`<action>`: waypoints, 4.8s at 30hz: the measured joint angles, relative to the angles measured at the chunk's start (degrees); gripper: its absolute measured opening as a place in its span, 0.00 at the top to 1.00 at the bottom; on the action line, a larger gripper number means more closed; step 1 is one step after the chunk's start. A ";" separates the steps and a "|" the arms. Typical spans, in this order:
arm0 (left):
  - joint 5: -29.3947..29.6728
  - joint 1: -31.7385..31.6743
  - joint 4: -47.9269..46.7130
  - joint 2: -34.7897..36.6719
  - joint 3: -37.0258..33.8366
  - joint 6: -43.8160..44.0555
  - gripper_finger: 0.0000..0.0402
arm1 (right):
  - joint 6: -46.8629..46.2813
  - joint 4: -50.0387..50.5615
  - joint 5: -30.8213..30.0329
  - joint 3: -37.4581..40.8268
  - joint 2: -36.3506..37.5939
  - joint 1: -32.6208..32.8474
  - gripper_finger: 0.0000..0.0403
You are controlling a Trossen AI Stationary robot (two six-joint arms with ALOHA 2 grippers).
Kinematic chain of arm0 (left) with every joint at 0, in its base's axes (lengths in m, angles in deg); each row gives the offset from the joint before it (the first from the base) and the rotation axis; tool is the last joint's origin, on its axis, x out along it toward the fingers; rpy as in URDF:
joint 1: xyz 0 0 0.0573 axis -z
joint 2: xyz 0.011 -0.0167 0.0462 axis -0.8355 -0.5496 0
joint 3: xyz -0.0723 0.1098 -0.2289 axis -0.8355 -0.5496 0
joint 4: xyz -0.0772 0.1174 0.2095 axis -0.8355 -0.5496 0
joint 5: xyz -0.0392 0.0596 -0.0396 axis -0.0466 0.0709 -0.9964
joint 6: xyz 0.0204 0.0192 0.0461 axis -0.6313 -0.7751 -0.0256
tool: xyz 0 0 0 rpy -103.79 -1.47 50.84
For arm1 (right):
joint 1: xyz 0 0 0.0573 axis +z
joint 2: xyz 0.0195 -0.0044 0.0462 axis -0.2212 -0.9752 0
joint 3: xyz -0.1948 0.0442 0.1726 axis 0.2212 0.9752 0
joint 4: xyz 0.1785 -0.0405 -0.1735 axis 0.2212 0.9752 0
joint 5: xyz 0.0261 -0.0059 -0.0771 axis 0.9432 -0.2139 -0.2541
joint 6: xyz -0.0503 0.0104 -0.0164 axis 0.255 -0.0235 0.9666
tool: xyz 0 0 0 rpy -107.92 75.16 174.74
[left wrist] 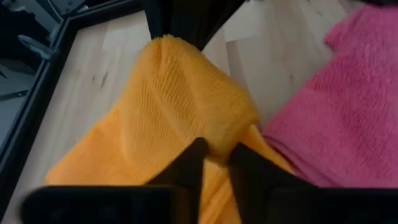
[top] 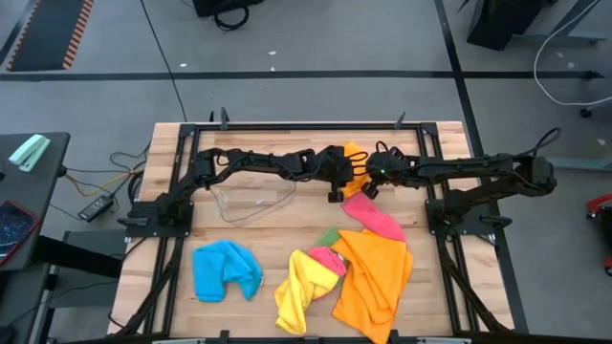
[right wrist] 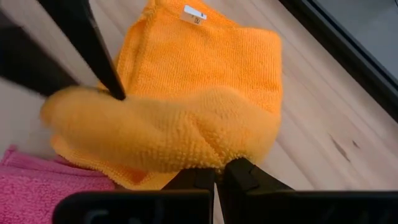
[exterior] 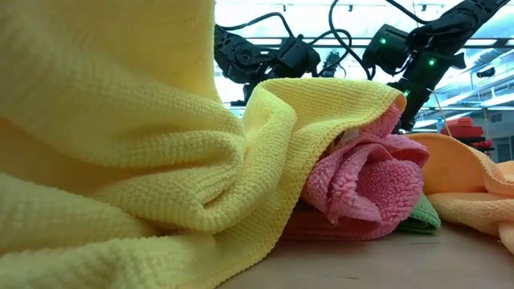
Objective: Fold microfiber towels
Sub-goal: Fold the orange microfiber towel
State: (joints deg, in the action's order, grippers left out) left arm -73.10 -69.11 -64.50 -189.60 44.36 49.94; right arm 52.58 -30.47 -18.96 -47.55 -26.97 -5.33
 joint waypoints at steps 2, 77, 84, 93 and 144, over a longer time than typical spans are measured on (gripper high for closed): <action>-0.01 -0.22 0.20 0.00 0.00 -1.31 0.96 | -0.02 -0.06 0.00 0.00 0.00 0.00 0.97; -4.94 -7.59 -8.17 1.01 0.15 1.95 0.98 | -2.19 -1.81 -2.05 -1.36 -7.76 -1.28 0.99; -4.94 -7.58 -10.62 1.01 0.16 1.51 0.94 | -1.62 -0.64 -1.69 -1.36 -7.54 0.37 0.99; -4.93 -7.56 -14.82 1.01 0.17 1.52 0.98 | -6.49 0.50 -7.69 -1.36 -7.48 4.03 0.99; -4.95 -5.01 -15.02 1.01 0.17 1.74 0.93 | 2.74 -1.29 -16.42 -3.16 -13.66 19.71 0.51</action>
State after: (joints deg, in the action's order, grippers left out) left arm -78.05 -74.12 -79.52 -188.59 44.53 51.69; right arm 55.33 -31.77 -35.39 -50.70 -40.63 14.38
